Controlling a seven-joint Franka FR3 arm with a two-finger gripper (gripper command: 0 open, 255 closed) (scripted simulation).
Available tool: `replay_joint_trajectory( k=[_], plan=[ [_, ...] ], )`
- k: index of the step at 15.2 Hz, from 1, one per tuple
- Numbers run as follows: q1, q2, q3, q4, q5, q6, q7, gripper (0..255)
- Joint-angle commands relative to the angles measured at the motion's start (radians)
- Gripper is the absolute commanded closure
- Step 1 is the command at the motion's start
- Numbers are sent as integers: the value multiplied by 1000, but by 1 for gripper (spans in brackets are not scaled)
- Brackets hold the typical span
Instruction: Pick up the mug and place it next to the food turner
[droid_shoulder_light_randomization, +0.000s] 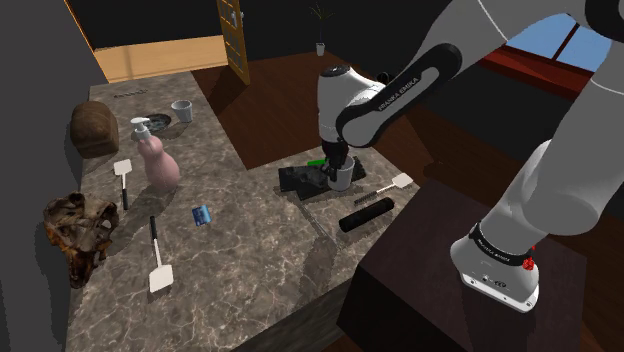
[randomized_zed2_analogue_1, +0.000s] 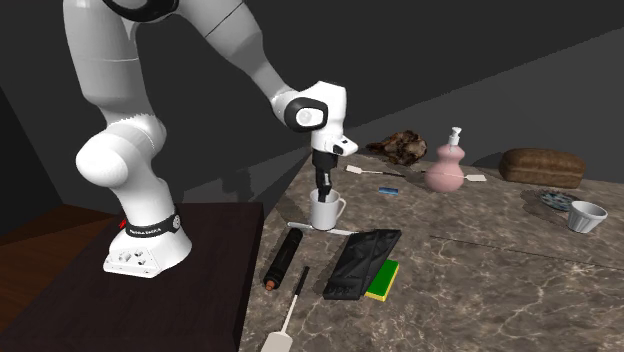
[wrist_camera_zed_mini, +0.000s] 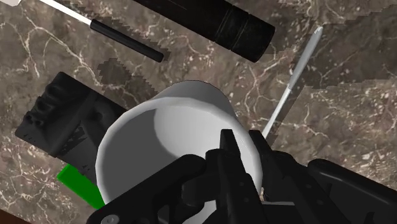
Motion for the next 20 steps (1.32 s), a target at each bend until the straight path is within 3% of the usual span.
replay_joint_trajectory(
  k=[1,9,20],
  plan=[
    [-1,-21,2,3,8,-24,-7,255],
    [-1,-102,4,30,37,-128,-32,255],
    [127,179,84,405,-21,-245,199,255]
  ],
)
